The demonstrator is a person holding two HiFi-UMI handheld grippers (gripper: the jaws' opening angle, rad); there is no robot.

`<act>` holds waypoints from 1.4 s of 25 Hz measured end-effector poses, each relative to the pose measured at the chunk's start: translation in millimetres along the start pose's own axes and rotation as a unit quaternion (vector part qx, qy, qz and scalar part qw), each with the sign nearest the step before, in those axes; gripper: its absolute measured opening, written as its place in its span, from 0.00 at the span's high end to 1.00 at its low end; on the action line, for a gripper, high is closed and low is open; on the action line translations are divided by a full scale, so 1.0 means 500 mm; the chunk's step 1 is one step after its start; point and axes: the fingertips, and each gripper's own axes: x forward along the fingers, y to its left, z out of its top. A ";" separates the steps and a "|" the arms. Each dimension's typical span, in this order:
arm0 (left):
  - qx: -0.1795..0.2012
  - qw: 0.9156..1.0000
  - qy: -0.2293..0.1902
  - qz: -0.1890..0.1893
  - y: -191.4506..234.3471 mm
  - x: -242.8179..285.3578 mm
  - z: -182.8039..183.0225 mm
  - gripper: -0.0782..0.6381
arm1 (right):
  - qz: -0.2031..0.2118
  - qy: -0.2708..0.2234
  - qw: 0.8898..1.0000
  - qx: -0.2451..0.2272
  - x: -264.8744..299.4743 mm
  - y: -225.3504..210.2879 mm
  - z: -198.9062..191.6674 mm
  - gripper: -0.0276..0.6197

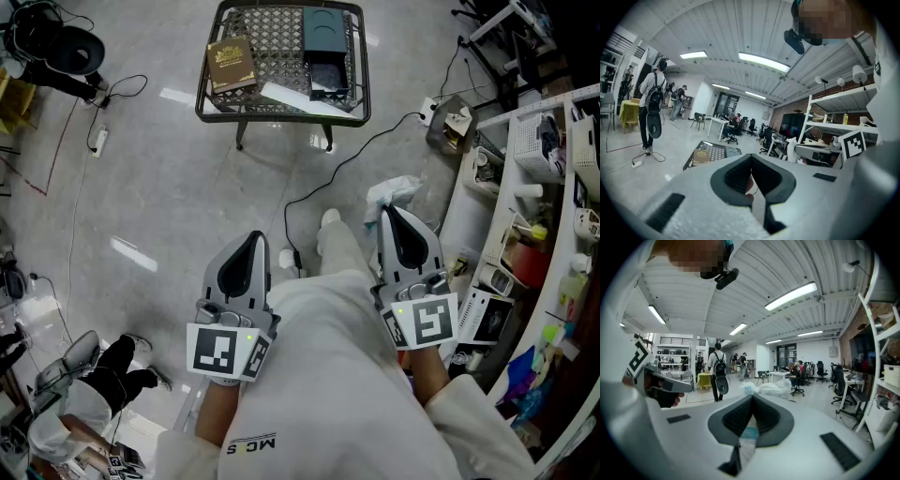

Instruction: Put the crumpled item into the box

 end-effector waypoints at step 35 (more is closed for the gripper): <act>0.052 0.998 -0.009 0.014 -0.312 0.191 -0.010 0.86 | 0.038 -0.064 0.997 0.026 -0.091 -0.342 -0.041 0.93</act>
